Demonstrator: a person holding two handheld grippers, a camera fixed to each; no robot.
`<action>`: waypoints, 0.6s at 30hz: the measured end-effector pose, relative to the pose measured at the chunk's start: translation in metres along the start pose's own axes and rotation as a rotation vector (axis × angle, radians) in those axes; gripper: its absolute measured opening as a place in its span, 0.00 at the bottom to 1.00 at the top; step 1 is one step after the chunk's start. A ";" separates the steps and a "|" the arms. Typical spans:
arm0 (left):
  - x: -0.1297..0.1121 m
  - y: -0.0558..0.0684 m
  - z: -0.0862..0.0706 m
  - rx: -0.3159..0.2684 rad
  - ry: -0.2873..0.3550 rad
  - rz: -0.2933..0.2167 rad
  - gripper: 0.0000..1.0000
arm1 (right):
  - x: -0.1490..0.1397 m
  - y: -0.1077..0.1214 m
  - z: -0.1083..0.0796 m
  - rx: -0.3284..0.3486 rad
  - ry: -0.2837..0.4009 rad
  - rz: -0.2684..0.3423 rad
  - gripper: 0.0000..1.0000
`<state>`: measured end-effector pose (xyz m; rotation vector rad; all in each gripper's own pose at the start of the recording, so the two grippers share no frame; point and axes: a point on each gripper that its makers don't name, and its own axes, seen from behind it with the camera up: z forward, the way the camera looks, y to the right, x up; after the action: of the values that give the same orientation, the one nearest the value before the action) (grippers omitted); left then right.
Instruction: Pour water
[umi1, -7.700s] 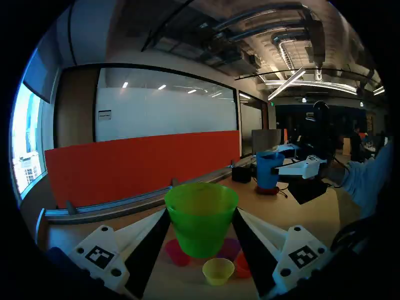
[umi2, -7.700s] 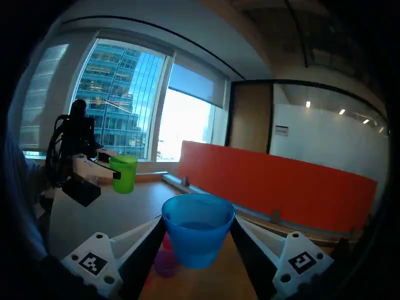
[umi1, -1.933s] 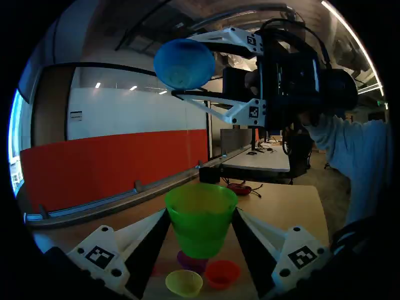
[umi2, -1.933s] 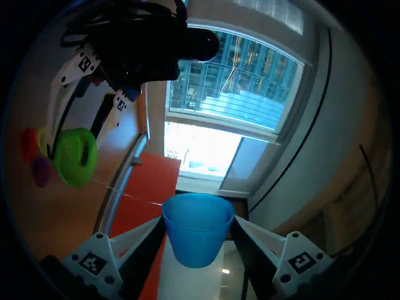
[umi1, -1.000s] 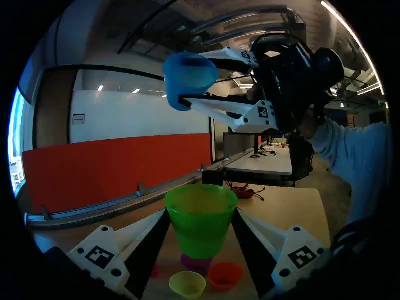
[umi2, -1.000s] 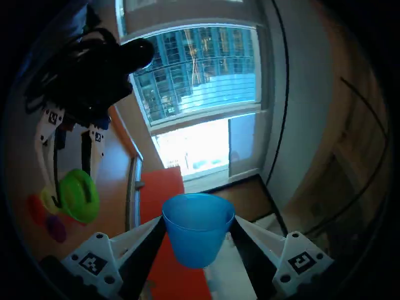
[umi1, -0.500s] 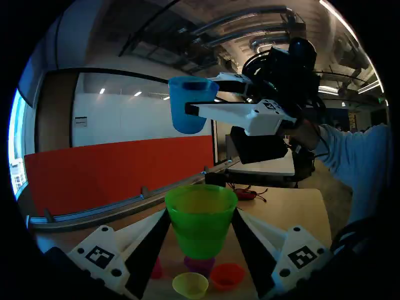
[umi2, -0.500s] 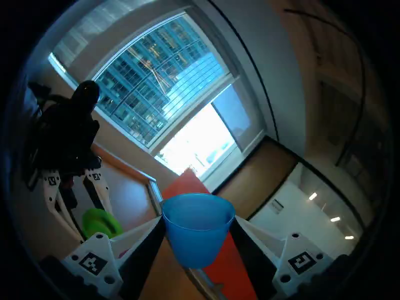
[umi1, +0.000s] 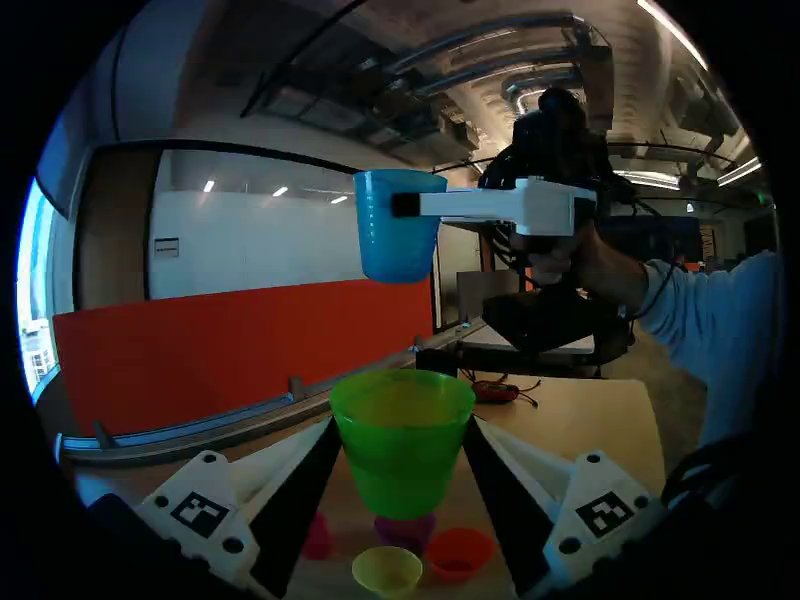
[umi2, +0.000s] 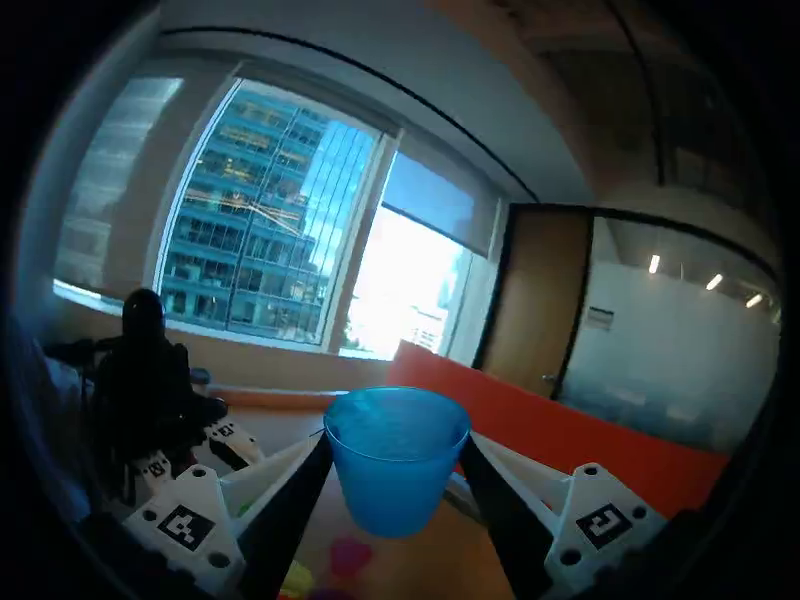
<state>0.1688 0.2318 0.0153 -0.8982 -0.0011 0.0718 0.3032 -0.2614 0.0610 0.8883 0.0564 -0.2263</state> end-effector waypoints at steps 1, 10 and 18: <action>0.001 0.000 0.000 0.001 0.001 0.000 0.84 | 0.000 0.000 0.000 0.003 -0.001 0.022 0.89; 0.003 -0.003 -0.003 0.011 0.007 -0.002 0.84 | -0.002 -0.001 0.000 0.006 -0.005 0.101 0.89; 0.000 -0.013 -0.012 0.039 0.002 -0.001 0.84 | -0.011 0.008 -0.009 -0.020 -0.013 0.102 0.89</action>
<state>0.1699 0.2140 0.0183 -0.8591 0.0020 0.0693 0.2947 -0.2476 0.0632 0.8670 0.0013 -0.1355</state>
